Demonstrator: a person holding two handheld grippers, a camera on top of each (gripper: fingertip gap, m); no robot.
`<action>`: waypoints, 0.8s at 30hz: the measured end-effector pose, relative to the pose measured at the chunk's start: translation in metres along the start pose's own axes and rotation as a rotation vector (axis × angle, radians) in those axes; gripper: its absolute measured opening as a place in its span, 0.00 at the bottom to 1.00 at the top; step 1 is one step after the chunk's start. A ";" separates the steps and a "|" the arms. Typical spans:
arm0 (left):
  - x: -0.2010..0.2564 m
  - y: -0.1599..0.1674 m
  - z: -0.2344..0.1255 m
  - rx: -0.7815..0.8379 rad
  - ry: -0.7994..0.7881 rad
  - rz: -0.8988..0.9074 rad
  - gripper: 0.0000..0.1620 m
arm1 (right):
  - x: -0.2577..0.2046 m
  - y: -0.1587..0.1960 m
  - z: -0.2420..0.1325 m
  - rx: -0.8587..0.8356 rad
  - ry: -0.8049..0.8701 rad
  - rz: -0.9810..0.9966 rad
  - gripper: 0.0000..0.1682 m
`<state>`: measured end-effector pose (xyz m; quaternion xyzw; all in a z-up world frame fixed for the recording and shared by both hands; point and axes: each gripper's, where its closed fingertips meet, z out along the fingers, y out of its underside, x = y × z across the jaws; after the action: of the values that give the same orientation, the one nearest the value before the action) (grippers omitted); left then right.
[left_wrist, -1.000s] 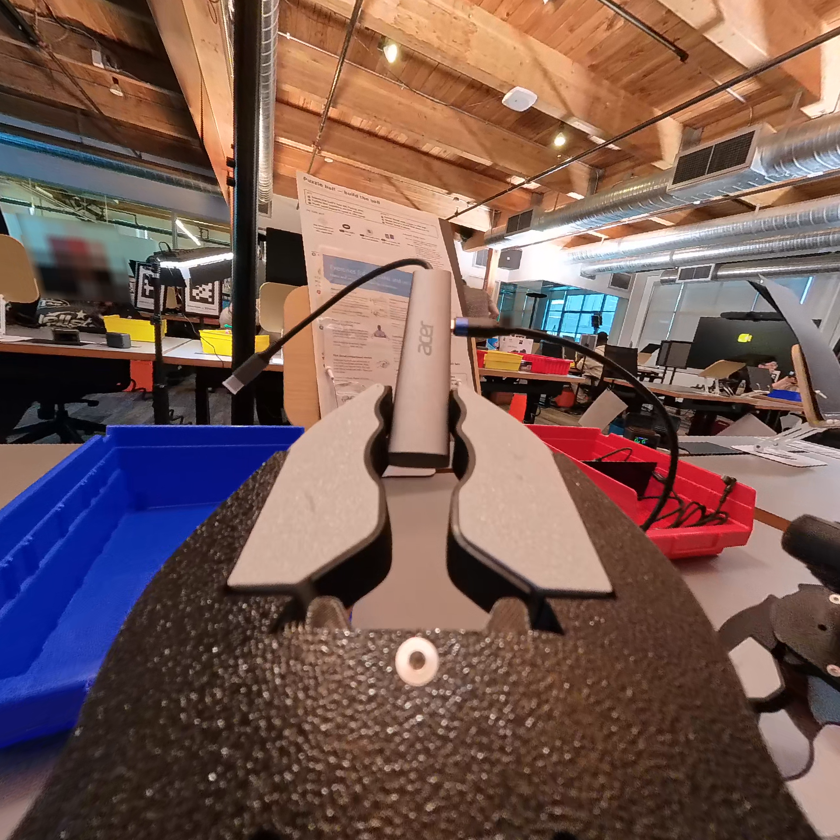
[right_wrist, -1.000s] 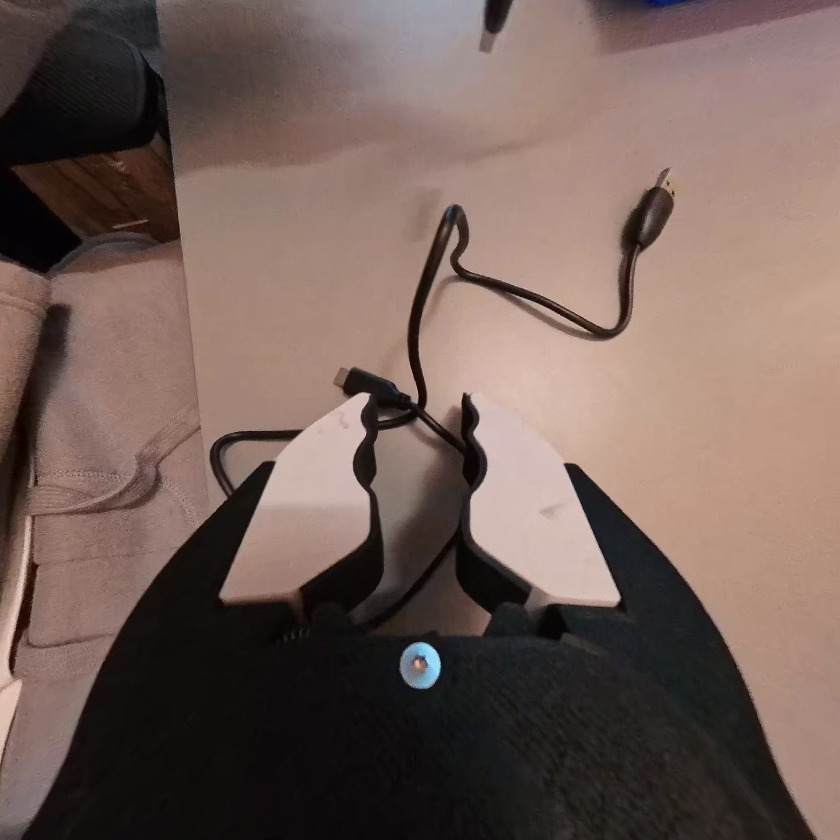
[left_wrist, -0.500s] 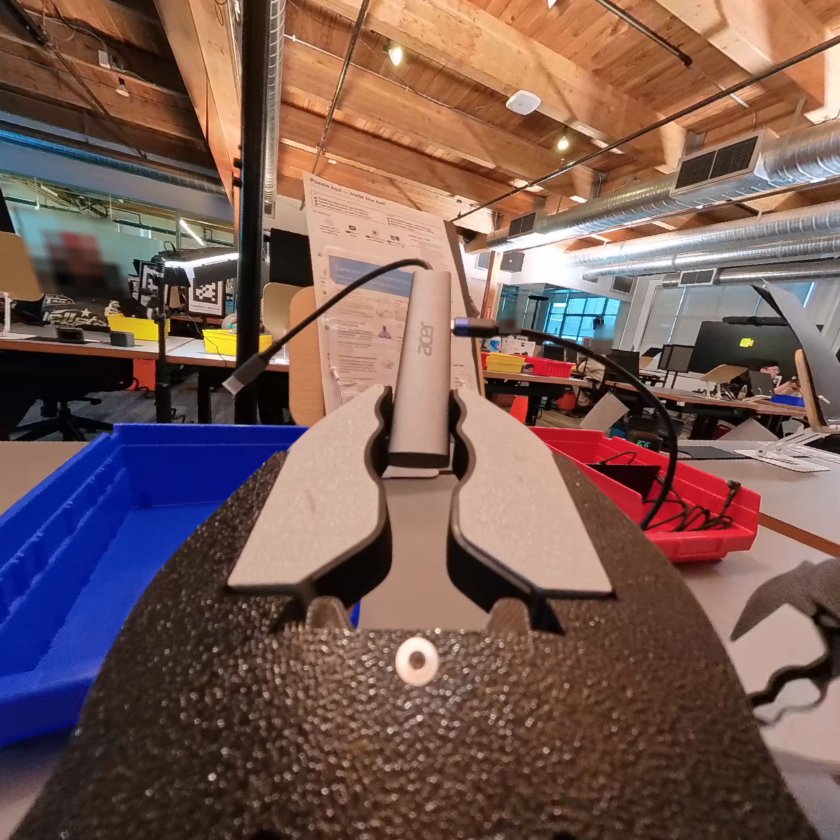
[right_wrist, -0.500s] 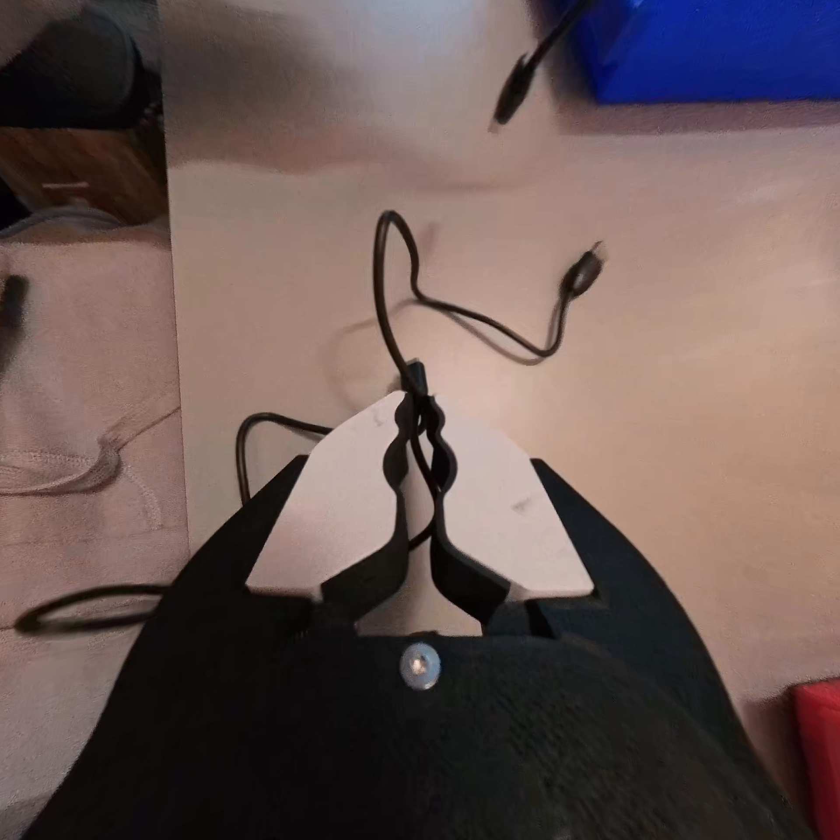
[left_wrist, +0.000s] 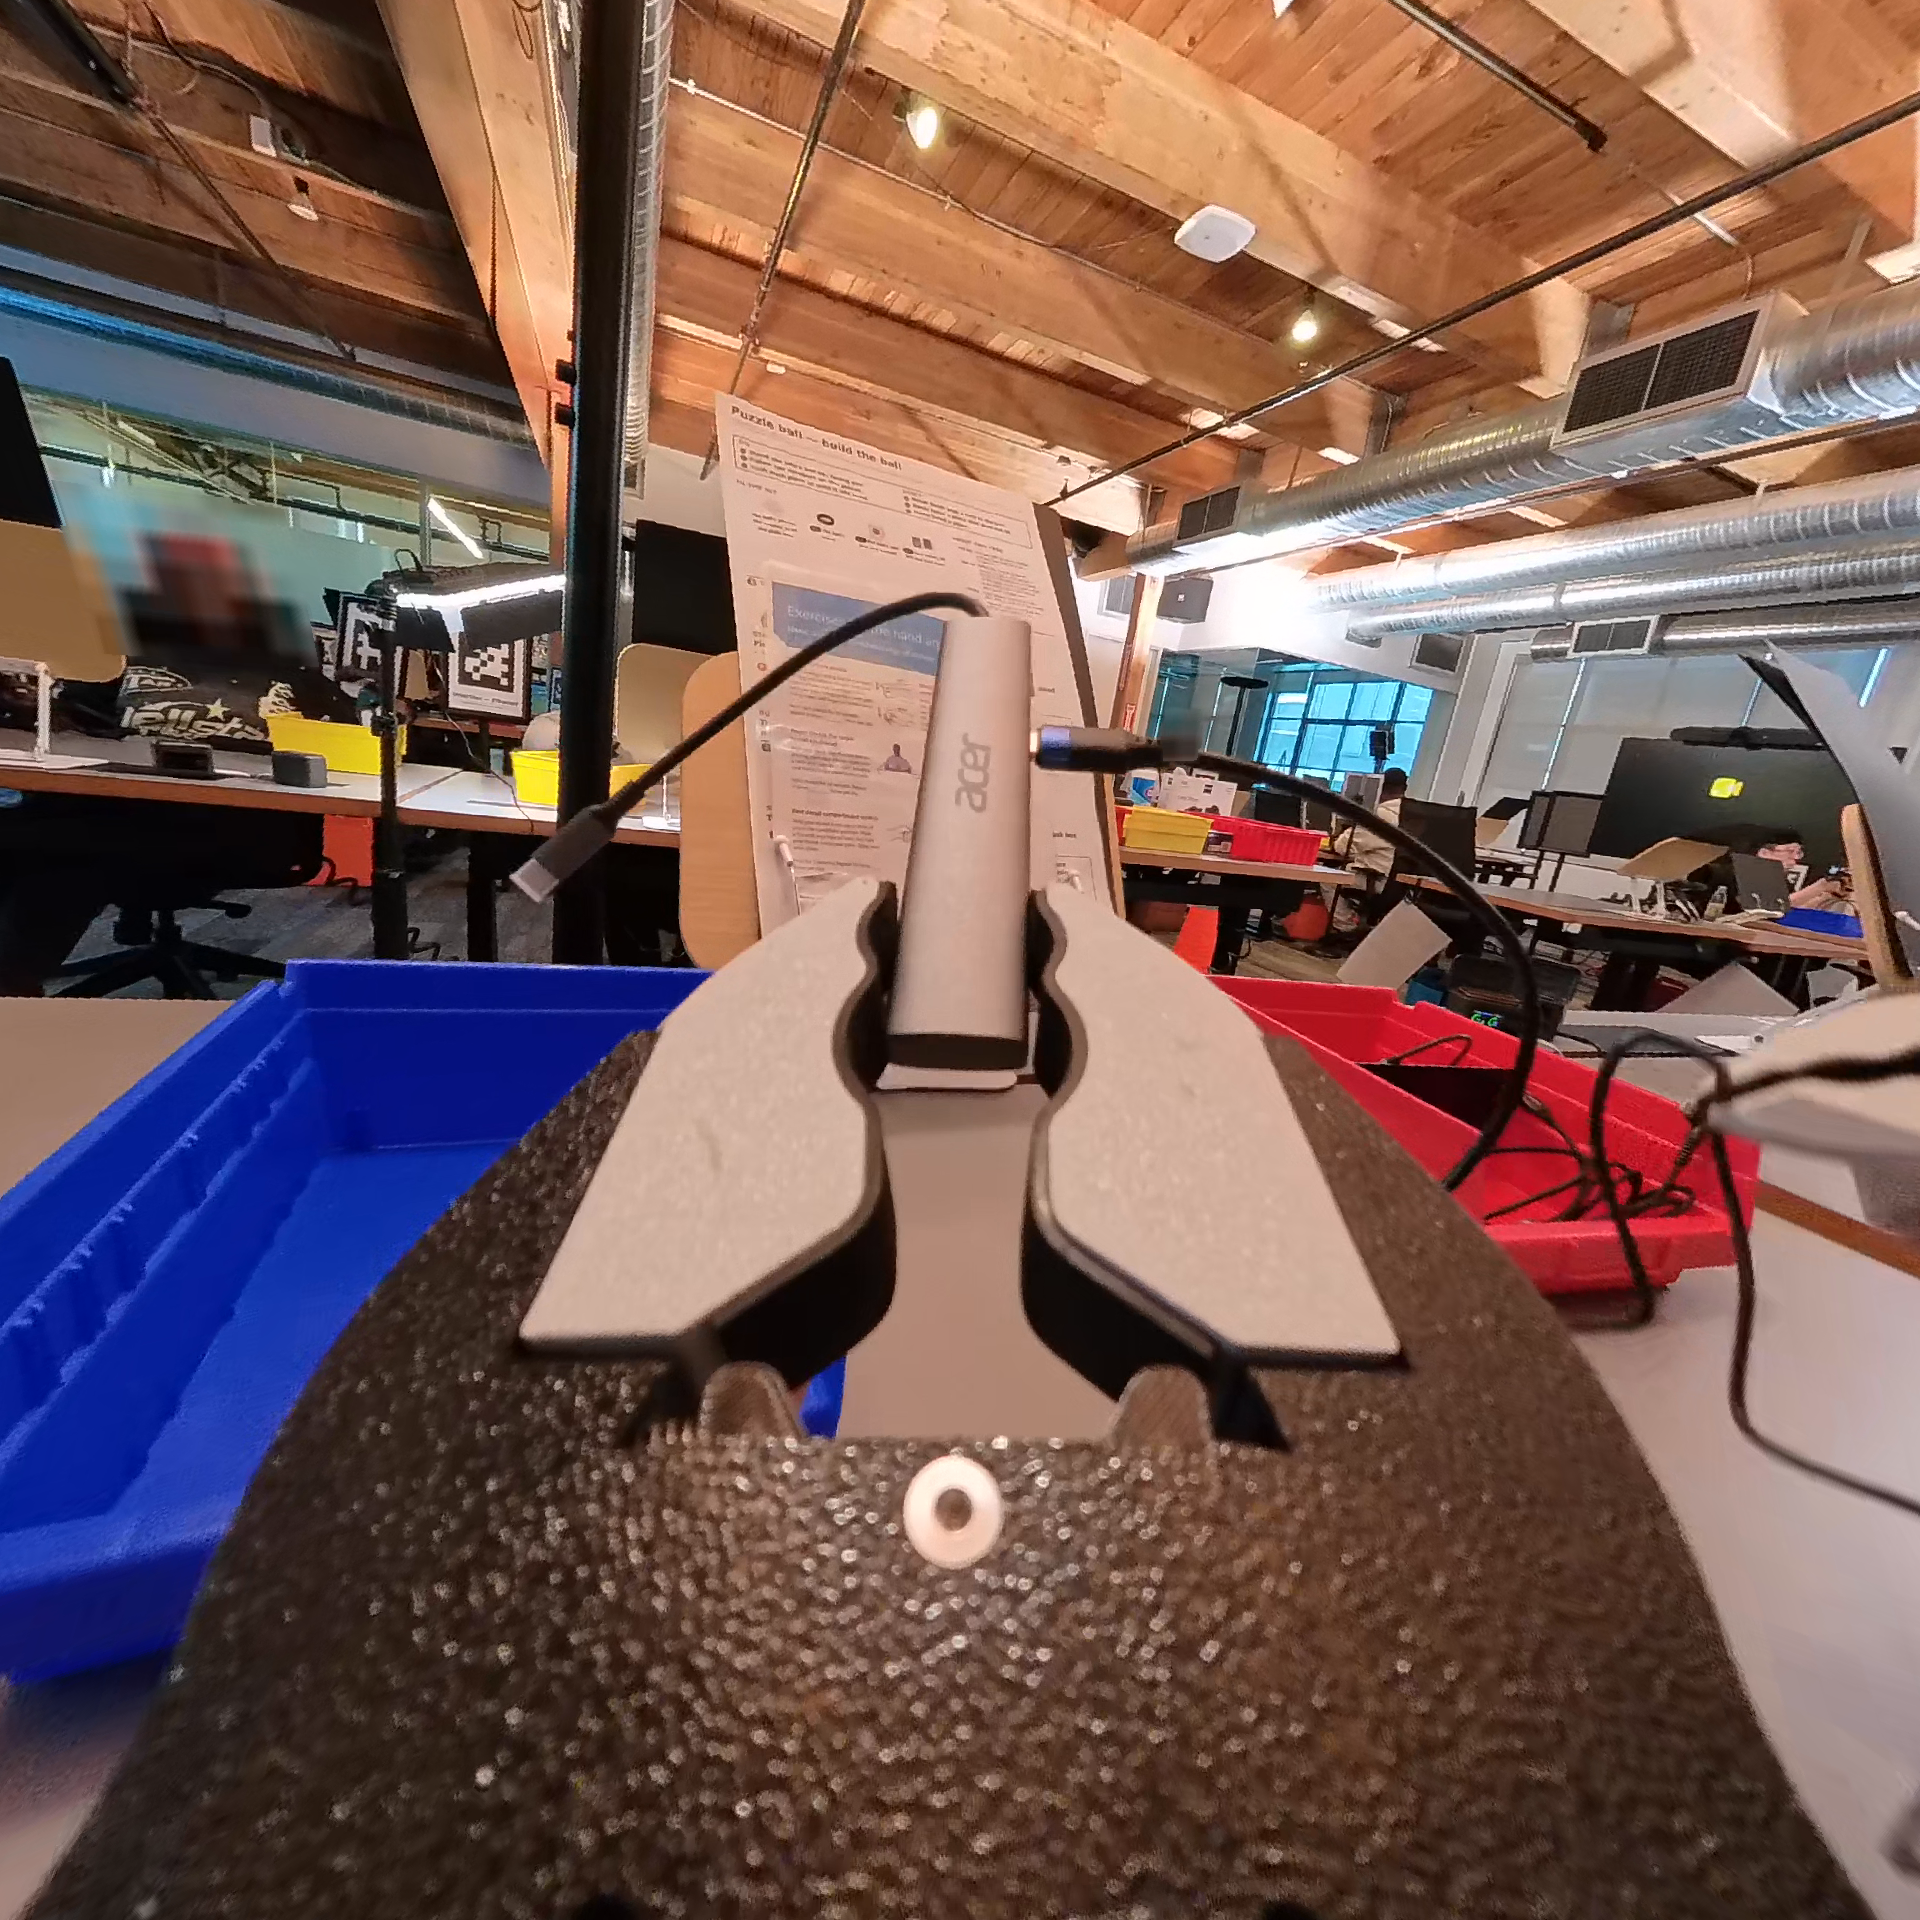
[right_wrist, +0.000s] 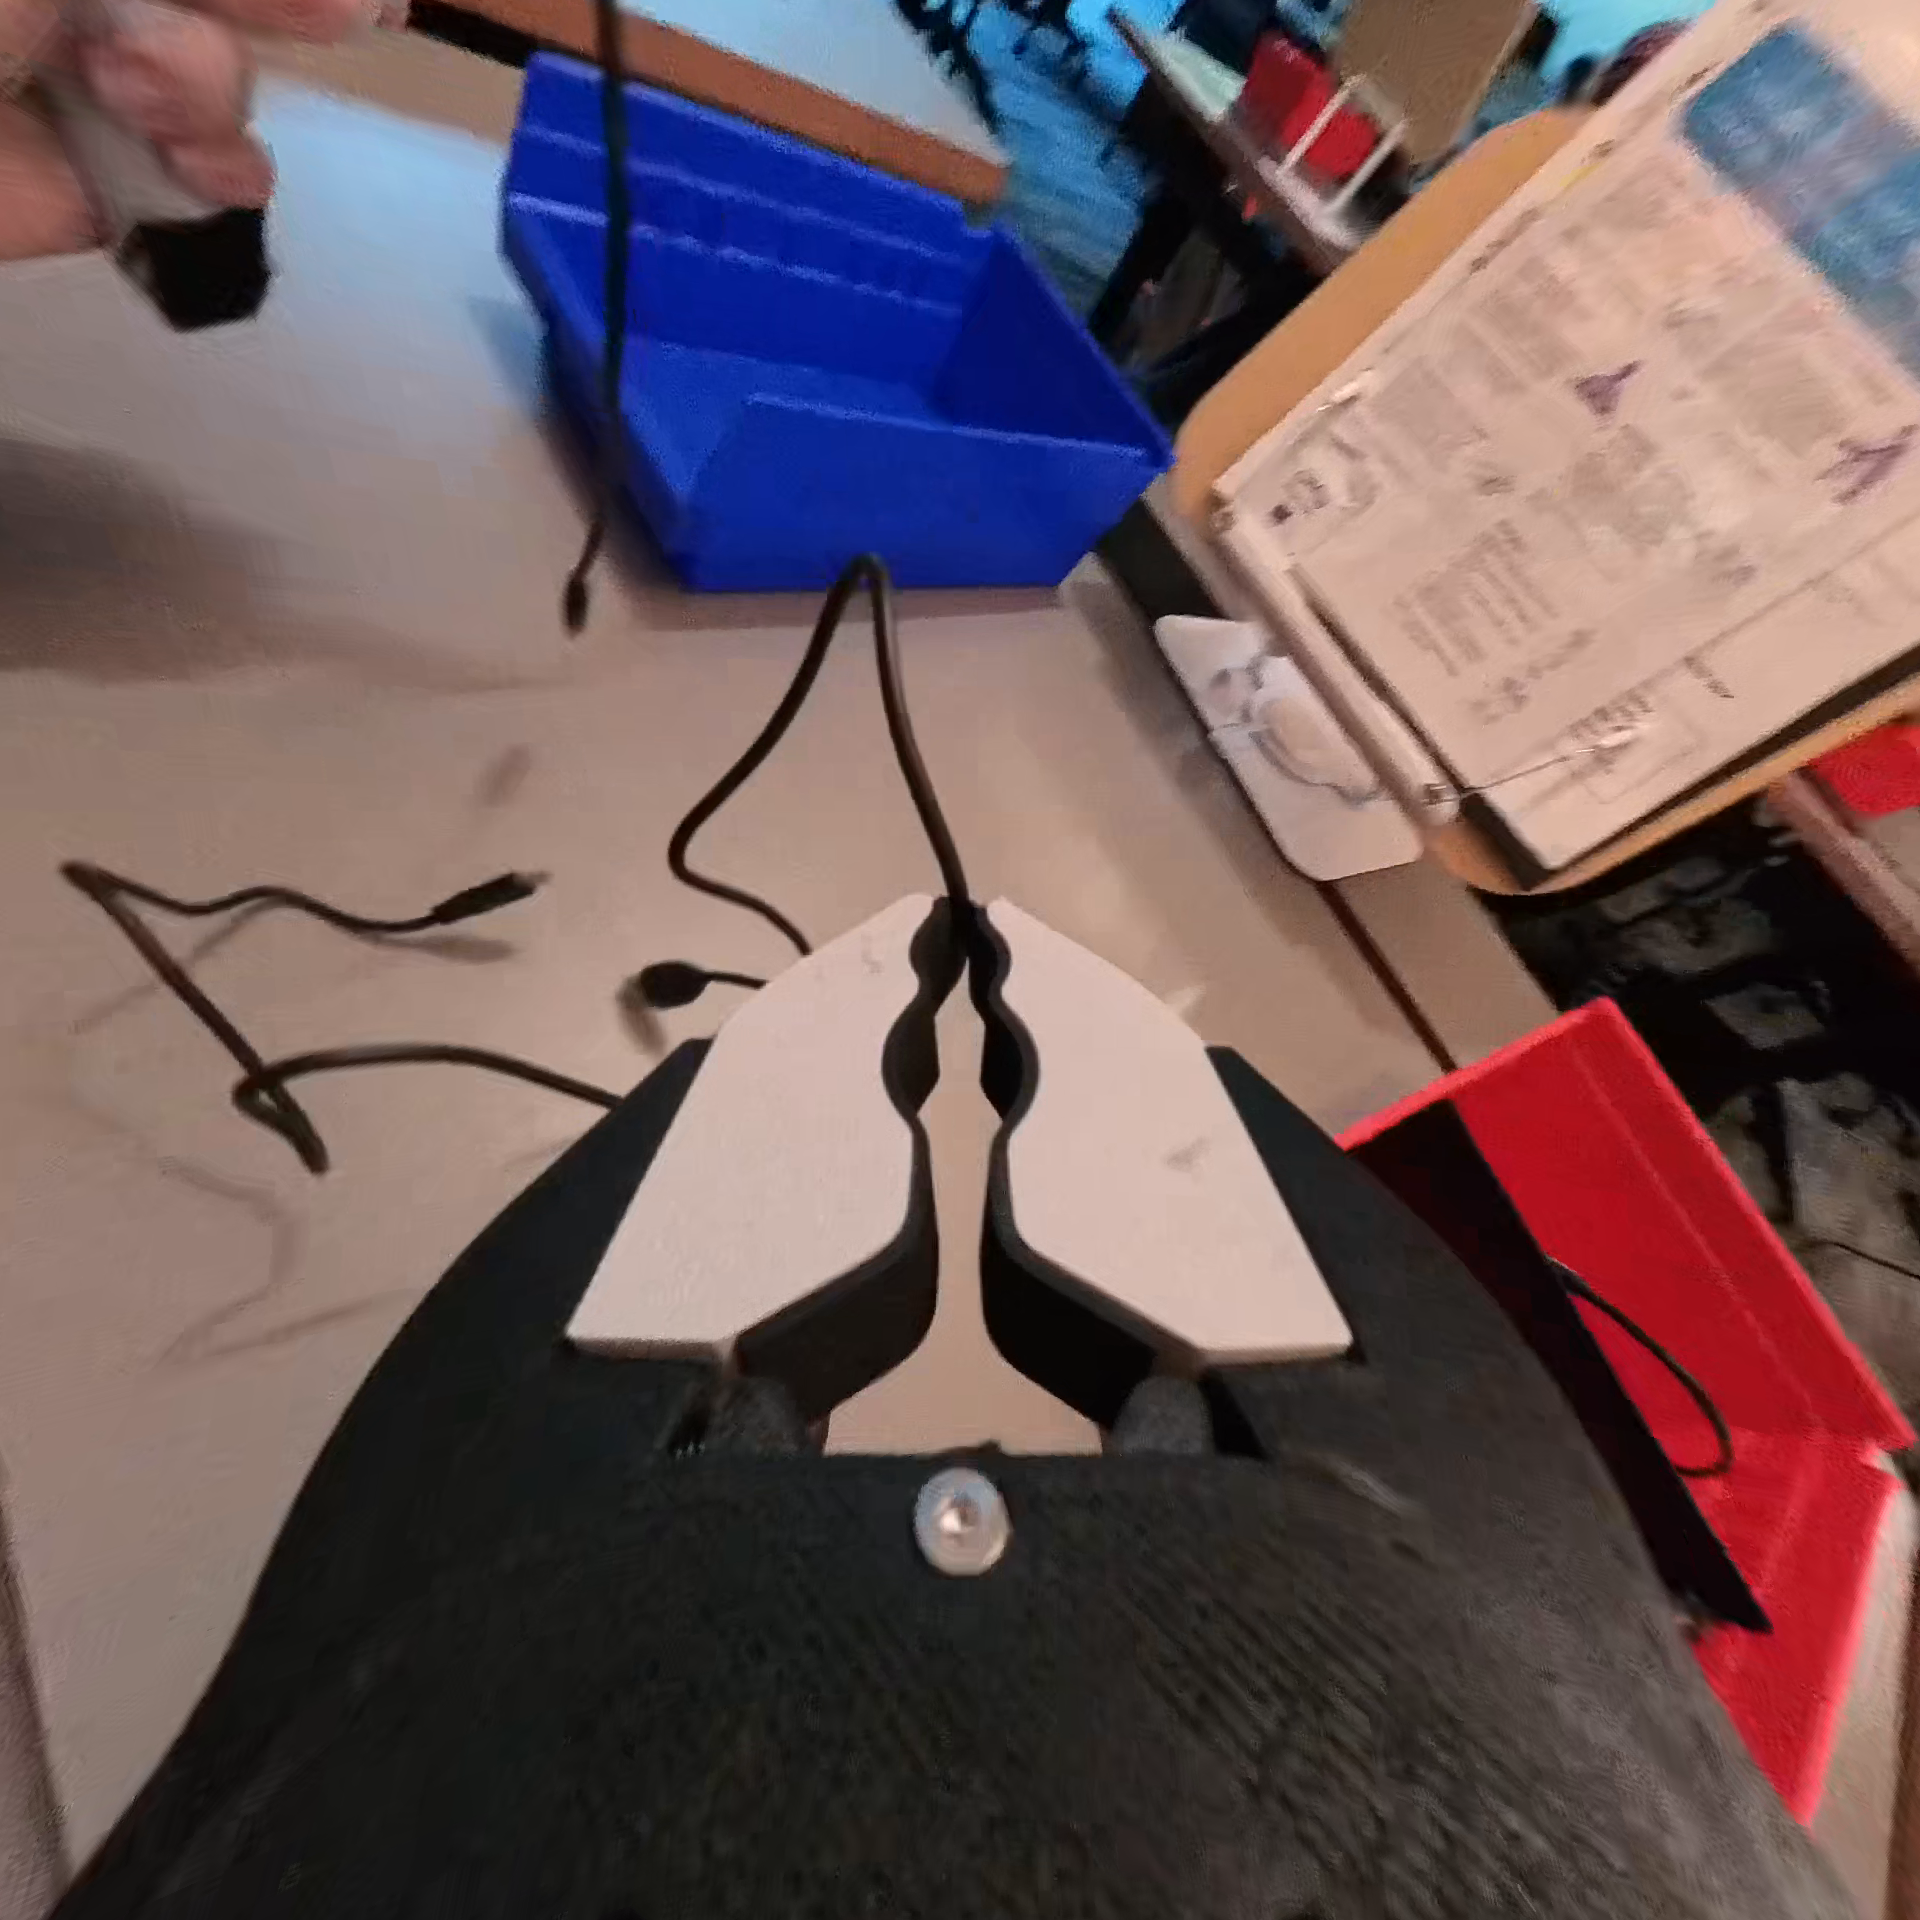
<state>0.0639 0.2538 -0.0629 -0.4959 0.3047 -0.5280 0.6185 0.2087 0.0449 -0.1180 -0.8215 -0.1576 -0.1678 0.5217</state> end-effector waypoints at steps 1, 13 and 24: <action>0.000 0.001 0.000 -0.001 -0.002 -0.001 0.15 | 0.016 -0.005 -0.005 0.023 0.070 -0.005 0.02; -0.005 0.010 0.001 -0.026 -0.015 0.003 0.15 | 0.215 -0.112 -0.127 0.171 0.476 -0.002 0.02; 0.004 0.022 0.006 -0.056 0.008 0.015 0.15 | 0.280 -0.037 -0.098 0.032 0.481 0.094 0.02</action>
<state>0.0778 0.2501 -0.0808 -0.5085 0.3258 -0.5165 0.6071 0.4319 -0.0054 0.0737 -0.7559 0.0067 -0.3315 0.5645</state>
